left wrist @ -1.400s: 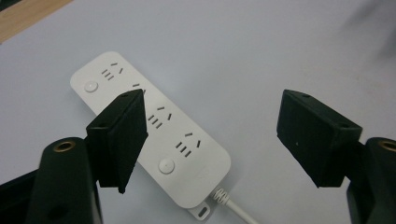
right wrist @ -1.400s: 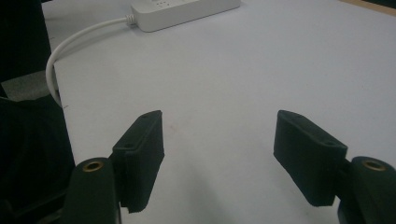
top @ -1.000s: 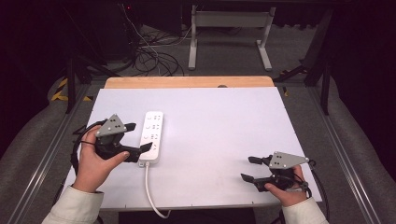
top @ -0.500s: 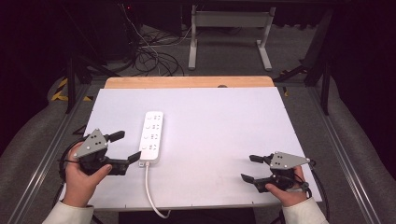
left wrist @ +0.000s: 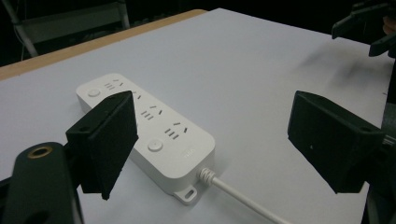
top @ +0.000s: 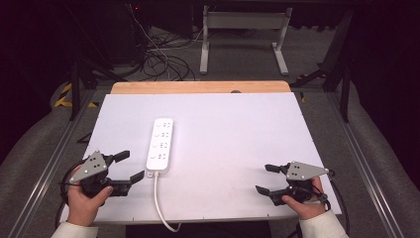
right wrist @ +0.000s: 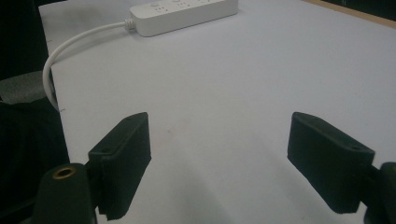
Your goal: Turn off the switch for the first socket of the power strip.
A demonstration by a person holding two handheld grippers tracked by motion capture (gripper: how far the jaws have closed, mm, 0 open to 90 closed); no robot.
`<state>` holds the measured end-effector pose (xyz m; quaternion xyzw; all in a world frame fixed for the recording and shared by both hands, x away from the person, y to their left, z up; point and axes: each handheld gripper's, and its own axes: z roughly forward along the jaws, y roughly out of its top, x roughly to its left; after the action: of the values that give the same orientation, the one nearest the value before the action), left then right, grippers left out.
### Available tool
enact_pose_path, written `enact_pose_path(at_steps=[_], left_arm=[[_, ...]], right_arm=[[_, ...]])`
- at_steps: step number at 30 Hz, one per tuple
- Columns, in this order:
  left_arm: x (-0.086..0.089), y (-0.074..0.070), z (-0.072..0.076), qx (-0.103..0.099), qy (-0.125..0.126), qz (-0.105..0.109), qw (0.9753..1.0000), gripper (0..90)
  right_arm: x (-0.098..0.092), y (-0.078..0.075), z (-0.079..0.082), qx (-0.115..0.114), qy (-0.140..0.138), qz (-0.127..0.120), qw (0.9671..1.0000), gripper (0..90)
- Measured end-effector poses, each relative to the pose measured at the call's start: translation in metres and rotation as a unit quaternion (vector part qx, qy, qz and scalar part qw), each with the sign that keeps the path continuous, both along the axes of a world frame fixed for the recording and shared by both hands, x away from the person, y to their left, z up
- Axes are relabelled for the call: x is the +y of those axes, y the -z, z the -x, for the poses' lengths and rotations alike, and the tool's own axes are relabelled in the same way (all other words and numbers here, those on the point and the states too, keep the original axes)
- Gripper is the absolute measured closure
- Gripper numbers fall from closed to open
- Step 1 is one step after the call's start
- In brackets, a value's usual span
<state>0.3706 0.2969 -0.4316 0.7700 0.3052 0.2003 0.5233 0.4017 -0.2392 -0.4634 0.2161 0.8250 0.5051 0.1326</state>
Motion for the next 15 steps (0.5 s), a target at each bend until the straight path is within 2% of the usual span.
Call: enact_pose_path(at_steps=[6,15], left_arm=[[0.003,0.013,0.0,0.01,0.001,-0.023,0.9997,16.1],[0.01,0.032,0.003,0.041,-0.012,-0.035,0.9985,16.1]], right_arm=[[-0.001,0.0,0.0,-0.001,0.0,0.001,1.0,21.7],[-0.004,0.001,0.001,0.001,0.002,-0.003,1.0,21.6]])
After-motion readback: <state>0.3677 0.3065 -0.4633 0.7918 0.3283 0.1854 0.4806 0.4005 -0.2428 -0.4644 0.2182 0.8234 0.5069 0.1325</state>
